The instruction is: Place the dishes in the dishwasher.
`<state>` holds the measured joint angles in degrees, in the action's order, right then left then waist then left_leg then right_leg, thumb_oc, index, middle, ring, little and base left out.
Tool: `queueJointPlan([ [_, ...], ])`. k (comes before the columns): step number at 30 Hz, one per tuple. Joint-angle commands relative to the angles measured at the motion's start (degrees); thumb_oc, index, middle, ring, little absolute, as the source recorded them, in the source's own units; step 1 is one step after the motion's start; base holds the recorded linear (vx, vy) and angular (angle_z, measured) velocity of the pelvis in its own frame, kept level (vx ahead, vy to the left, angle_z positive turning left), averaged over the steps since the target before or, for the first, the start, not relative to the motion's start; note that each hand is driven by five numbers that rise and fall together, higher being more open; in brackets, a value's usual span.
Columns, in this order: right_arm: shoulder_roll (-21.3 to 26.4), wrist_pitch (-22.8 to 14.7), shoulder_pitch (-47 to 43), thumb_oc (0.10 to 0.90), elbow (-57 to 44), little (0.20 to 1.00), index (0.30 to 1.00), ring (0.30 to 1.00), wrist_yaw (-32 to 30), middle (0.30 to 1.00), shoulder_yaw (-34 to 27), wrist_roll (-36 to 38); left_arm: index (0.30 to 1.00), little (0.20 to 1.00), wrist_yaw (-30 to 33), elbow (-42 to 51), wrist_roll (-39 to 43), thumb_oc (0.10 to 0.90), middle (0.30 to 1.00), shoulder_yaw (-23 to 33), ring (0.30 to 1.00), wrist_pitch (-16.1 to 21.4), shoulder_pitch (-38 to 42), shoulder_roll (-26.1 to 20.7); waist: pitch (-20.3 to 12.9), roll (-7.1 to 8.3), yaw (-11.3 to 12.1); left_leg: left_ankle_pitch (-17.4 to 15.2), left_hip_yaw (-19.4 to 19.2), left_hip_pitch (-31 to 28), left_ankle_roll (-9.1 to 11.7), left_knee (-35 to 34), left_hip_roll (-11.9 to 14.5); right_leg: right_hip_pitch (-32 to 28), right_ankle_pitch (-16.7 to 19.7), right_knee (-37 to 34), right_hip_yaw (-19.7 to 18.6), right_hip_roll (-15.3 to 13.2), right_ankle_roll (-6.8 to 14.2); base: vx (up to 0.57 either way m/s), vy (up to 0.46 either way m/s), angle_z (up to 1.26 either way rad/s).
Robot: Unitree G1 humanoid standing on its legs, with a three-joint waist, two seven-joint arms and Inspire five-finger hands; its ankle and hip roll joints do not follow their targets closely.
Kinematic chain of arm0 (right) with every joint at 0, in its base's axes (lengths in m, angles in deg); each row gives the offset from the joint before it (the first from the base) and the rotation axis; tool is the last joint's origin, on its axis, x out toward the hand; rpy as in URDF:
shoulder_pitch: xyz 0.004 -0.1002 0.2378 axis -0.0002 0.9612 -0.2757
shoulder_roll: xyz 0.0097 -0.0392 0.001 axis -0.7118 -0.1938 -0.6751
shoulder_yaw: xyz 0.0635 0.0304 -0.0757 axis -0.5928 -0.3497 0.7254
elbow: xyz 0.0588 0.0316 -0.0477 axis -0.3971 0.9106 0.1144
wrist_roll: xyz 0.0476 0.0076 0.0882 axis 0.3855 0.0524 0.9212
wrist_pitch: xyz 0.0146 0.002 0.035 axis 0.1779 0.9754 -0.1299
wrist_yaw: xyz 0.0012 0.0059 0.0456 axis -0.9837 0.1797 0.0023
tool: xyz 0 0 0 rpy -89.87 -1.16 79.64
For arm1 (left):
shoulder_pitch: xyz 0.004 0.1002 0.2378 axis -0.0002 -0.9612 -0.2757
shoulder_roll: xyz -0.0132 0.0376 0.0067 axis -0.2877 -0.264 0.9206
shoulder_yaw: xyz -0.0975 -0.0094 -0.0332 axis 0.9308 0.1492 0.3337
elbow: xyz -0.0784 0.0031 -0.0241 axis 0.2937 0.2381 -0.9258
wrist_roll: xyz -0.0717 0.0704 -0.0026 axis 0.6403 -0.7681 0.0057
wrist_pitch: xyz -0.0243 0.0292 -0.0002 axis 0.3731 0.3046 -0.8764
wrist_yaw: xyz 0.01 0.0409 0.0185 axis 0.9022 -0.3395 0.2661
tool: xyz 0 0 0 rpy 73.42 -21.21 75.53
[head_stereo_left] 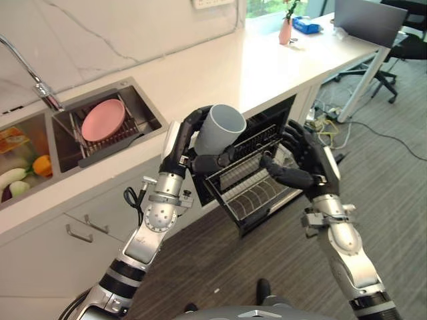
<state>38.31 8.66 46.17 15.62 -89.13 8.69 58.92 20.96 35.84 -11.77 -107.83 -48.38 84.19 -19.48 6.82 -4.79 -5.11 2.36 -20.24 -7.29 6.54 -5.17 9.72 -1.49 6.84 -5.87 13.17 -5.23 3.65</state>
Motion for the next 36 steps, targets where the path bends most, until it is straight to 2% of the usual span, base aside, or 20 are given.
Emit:
queueJointPlan([
  [1, -3.13, -8.79, -7.09, 0.800, -7.13, 0.900, 0.900, 0.900, 0.42, 0.900, -2.05, 8.70, 0.300, 0.300, 3.40, 2.09, -1.31, 0.400, 0.300, -1.03, 0.300, 6.55, 9.19, -0.36, -2.67, 3.28, 0.33, -0.03, 0.05, -2.43, 1.44, 0.17, 0.74, -7.19, -6.81, 0.96, 0.57, -4.47, 6.71, 0.00, -0.012, 0.20],
  [5, -4.53, -8.74, -9.38, 0.800, -7.28, 0.900, 0.900, 0.900, 0.12, 0.900, 0.62, 11.32, 0.300, 0.300, 3.14, 1.79, -1.52, 0.400, 0.300, -3.62, 0.300, 6.50, 10.79, 0.33, -2.92, 2.99, 0.79, 0.19, 0.56, -2.61, 1.52, 0.17, 0.83, -7.90, -7.11, 1.05, 1.16, -4.56, 6.49, 0.01, -0.019, 0.09],
  [12, -4.87, -7.88, -10.97, 0.800, -7.28, 0.900, 0.900, 0.900, 0.10, 0.900, 3.93, 11.24, 0.300, 0.300, 1.88, 1.63, -2.34, 0.400, 0.300, -7.08, 0.300, 6.41, 11.60, 0.87, -2.95, 2.90, 1.46, 0.19, 1.36, -2.82, 1.52, 0.17, 0.79, -8.80, -7.40, 1.11, 1.98, -4.77, 6.37, 0.00, -0.012, 0.12],
  [21, -3.30, -6.19, -12.56, 0.800, -8.34, 0.900, 0.900, 0.900, 4.20, 0.900, 8.28, 15.63, 0.300, 0.300, -3.18, 0.83, -3.89, 0.400, 0.300, -12.14, 0.300, 6.75, 12.40, -0.22, -2.98, 3.28, 1.97, -0.07, 1.91, -2.95, 1.53, 0.17, 0.78, -9.11, -7.34, 1.17, 2.50, -4.88, 6.39, 0.00, -0.005, 0.04],
  [30, -2.74, -5.21, -13.59, 0.800, -8.58, 0.900, 0.900, 0.900, 5.51, 0.900, 9.60, 16.34, 0.300, 0.300, -6.60, -0.64, -3.20, 0.400, 0.300, -14.82, 0.300, 6.59, 13.10, -0.55, -2.86, 3.31, 1.89, -0.17, 2.01, -2.86, 1.49, 0.17, 0.78, -9.07, -7.19, 1.20, 2.61, -4.93, 6.39, 0.00, 0.000, 0.00],
  [36, -2.77, -4.68, -13.70, 0.800, -9.58, 0.900, 0.900, 0.900, 6.38, 0.900, 9.82, 16.82, 0.300, 0.300, -6.89, -3.16, -2.31, 0.400, 0.300, -14.13, 0.300, 5.52, 11.78, -0.20, -2.81, 3.39, 1.80, -0.21, 1.92, -2.91, 1.44, 0.17, 0.70, -8.99, -6.98, 1.18, 2.44, -4.92, 6.42, 0.00, 0.000, 0.00],
])
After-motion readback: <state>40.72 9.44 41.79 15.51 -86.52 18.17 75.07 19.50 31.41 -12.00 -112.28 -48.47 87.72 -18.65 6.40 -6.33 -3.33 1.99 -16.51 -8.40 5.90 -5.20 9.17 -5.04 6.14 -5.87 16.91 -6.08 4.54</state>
